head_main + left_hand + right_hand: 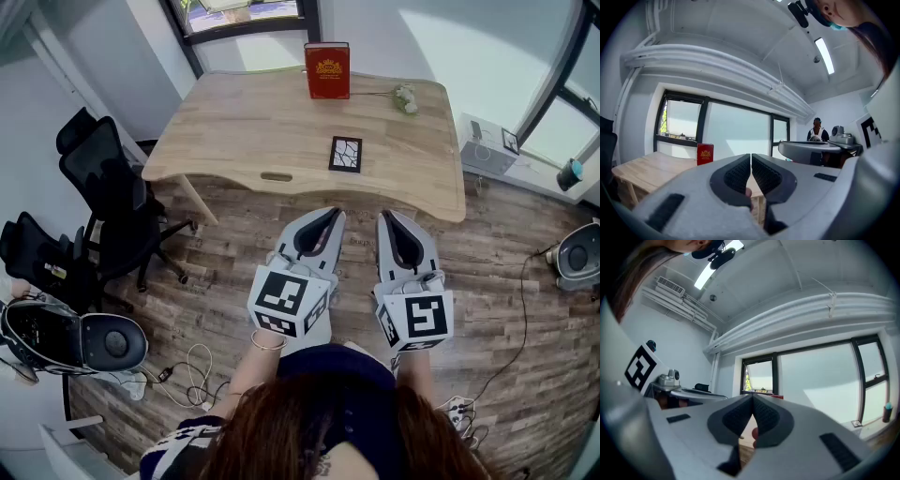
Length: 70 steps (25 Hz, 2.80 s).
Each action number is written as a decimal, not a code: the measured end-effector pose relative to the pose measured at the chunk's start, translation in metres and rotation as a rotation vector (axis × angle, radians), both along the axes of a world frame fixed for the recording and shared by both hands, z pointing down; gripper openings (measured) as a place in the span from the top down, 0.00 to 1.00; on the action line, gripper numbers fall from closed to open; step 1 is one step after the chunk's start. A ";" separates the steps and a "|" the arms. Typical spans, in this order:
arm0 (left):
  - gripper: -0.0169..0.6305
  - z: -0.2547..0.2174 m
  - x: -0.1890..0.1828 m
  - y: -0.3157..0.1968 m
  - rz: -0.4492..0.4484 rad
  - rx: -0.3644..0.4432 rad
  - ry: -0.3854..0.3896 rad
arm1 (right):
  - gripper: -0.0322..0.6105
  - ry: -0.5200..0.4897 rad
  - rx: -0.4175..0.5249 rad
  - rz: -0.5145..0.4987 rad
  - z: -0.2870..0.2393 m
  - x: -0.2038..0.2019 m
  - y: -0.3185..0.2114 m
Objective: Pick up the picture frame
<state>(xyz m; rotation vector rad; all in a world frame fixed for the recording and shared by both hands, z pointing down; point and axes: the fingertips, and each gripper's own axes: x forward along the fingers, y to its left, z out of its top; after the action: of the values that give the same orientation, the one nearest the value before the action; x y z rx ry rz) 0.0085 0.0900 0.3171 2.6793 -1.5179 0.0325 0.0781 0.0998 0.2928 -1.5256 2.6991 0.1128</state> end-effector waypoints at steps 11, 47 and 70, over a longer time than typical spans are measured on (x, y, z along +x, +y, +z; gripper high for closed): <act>0.92 0.007 -0.013 -0.028 0.023 -0.014 -0.009 | 0.91 -0.043 -0.012 0.015 0.000 -0.009 -0.025; 0.92 0.034 -0.071 -0.137 0.114 -0.076 0.044 | 0.91 -0.032 -0.066 0.133 0.020 -0.065 -0.131; 0.92 0.036 -0.050 -0.255 0.134 -0.088 0.010 | 0.91 0.006 -0.096 0.116 0.026 -0.052 -0.253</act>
<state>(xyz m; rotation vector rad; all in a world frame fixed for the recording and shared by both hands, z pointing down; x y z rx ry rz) -0.0417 -0.1645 0.3528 2.7023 -1.2997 0.0904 0.0262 -0.1534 0.3184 -1.7111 2.6559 -0.0088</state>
